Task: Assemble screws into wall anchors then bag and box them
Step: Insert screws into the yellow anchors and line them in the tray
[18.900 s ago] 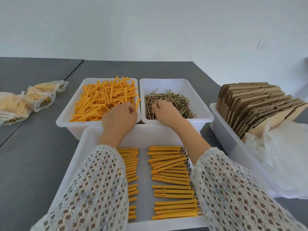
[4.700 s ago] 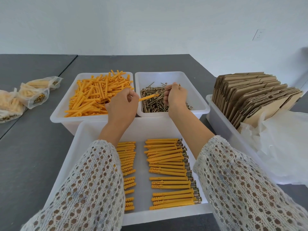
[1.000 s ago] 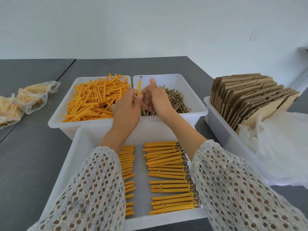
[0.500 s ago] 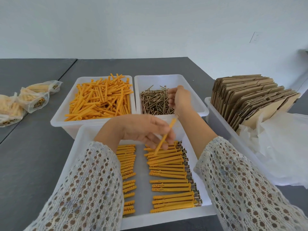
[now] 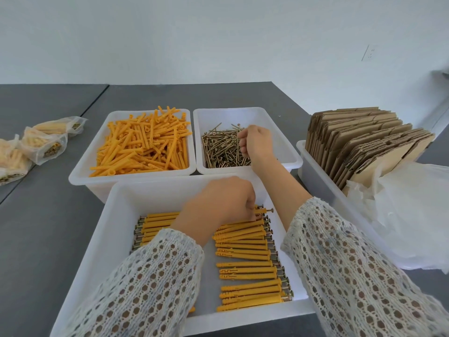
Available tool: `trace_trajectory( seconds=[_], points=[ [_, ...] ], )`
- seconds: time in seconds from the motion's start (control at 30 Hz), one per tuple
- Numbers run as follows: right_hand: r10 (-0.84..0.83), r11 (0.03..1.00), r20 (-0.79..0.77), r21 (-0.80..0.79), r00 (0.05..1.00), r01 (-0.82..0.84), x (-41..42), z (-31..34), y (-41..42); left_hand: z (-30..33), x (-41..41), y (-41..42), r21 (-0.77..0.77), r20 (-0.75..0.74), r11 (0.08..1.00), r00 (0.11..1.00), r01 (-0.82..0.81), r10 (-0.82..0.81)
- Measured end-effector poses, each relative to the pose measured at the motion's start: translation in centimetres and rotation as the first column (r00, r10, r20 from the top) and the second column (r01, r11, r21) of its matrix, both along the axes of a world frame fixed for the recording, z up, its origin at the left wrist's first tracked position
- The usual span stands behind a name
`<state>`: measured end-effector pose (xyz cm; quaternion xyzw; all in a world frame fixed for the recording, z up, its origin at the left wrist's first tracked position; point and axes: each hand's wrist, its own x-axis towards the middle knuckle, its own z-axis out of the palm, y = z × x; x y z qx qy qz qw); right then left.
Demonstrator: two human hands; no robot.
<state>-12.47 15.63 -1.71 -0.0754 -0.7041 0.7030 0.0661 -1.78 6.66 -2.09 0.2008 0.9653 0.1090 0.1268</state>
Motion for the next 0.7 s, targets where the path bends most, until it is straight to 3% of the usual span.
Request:
trace_trajectory(
  seconds=[0.27,0.5,0.6,0.7],
  points=[
    [0.011,0.999,0.003,0.034,1.000,-0.011,0.0,0.0,-0.1,-1.3,0.3,0.4,-0.162,-0.027,0.987,0.999,0.015,-0.020],
    [0.029,0.993,-0.017,0.112,0.999,-0.027,-0.1,-0.2,-0.1,-1.3,0.2,0.4,-0.180,-0.083,0.984,0.996,0.007,-0.022],
    [0.044,0.966,-0.025,0.254,0.999,-0.036,-0.4,-0.7,-0.2,-1.3,0.1,0.2,-0.164,-0.076,0.986,0.997,0.009,-0.022],
    [0.147,0.855,-0.059,0.510,0.987,-0.097,-0.7,-1.5,-0.6,-0.8,0.0,0.0,-0.088,-0.061,0.996,0.998,0.008,-0.013]
  ],
)
